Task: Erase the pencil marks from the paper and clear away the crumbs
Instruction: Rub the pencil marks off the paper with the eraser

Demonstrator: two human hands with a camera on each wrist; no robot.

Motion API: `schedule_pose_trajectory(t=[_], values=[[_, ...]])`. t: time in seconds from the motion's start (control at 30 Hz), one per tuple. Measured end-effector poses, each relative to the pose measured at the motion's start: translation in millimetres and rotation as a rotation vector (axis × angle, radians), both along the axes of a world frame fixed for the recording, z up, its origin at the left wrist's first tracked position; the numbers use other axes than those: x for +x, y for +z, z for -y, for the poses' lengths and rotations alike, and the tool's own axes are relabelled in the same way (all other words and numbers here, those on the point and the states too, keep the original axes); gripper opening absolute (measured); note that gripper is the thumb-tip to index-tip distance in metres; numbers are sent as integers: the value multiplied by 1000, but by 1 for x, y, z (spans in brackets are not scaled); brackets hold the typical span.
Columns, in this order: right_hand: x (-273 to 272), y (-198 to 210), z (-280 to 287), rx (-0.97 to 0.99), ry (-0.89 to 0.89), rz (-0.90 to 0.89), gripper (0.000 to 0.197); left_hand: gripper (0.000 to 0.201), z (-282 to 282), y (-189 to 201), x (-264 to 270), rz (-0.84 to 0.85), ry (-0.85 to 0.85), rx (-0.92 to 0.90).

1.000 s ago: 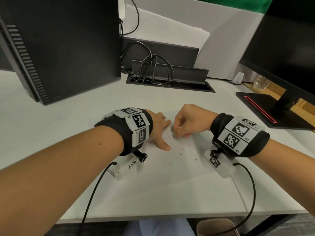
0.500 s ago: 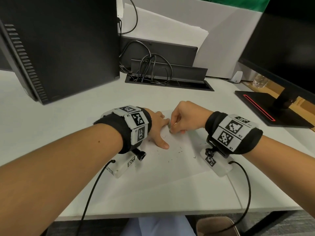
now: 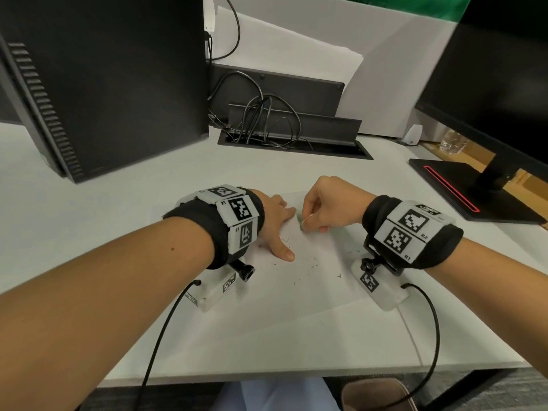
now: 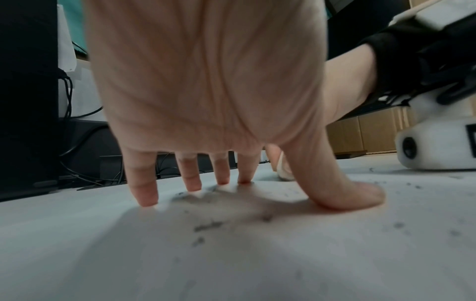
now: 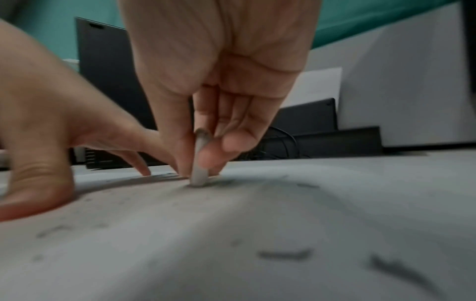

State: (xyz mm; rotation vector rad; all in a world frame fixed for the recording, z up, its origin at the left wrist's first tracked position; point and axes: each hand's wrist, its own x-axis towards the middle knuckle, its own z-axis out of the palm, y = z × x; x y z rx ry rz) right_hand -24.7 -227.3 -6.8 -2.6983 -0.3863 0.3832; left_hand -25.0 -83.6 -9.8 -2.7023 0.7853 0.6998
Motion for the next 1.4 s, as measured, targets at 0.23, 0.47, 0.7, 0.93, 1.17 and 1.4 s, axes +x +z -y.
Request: schedule_pose_trajectory(t=[0.23,0.47,0.7,0.93,1.17,1.4], values=[[-2,0,5,19,-9,-48,12,97,1,0,0,5,1,3],[5,-2,16,-42,-79,14,7,98,-7,3,3,-48,29,-67],[5,2,9,-13,-50,-11,9,97,-27,0,4,-72,122,-159],[-6,2,-18,49,88,-96,15,96,-22,-3,4,-62,108,-105],[0,1,-18,16,49,-6,4,97,-20,-3,3,-48,89,-68],[2,0,-17,22,33,8,5,97,-19,-2,3,-37,80,-41]])
